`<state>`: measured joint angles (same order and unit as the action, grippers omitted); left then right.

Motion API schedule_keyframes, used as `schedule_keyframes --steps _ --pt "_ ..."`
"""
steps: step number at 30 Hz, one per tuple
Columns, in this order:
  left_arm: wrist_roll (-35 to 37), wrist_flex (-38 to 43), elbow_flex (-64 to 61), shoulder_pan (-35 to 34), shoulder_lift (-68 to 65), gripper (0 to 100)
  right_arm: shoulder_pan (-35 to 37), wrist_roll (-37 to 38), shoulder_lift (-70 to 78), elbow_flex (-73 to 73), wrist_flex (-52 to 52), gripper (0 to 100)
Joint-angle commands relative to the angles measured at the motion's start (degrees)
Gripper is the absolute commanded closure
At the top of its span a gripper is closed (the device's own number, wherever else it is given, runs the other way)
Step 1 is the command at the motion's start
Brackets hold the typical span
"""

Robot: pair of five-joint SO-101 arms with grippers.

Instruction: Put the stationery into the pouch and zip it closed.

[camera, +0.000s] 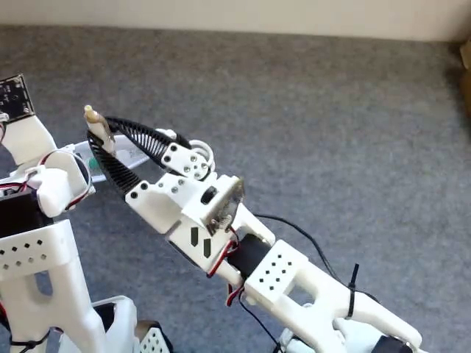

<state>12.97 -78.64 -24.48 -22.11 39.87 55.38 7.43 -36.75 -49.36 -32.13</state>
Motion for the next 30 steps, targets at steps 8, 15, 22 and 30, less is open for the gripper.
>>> schedule_keyframes --steps 8,15,22,30 --pt "-0.26 0.7 -0.66 0.84 0.22 99 -1.19 0.7 -0.48 7.08 -1.45 98.7" --pt "-0.26 0.62 -0.66 0.84 0.22 99 -1.19 0.62 1.19 7.16 -1.8 98.7" --pt "-0.26 0.62 -0.66 0.84 0.22 99 -1.01 0.62 9.8 10.24 -1.8 98.7" --pt "-0.26 0.62 -0.66 0.84 0.22 99 -2.51 -12.75 11.47 9.8 -1.45 98.7"
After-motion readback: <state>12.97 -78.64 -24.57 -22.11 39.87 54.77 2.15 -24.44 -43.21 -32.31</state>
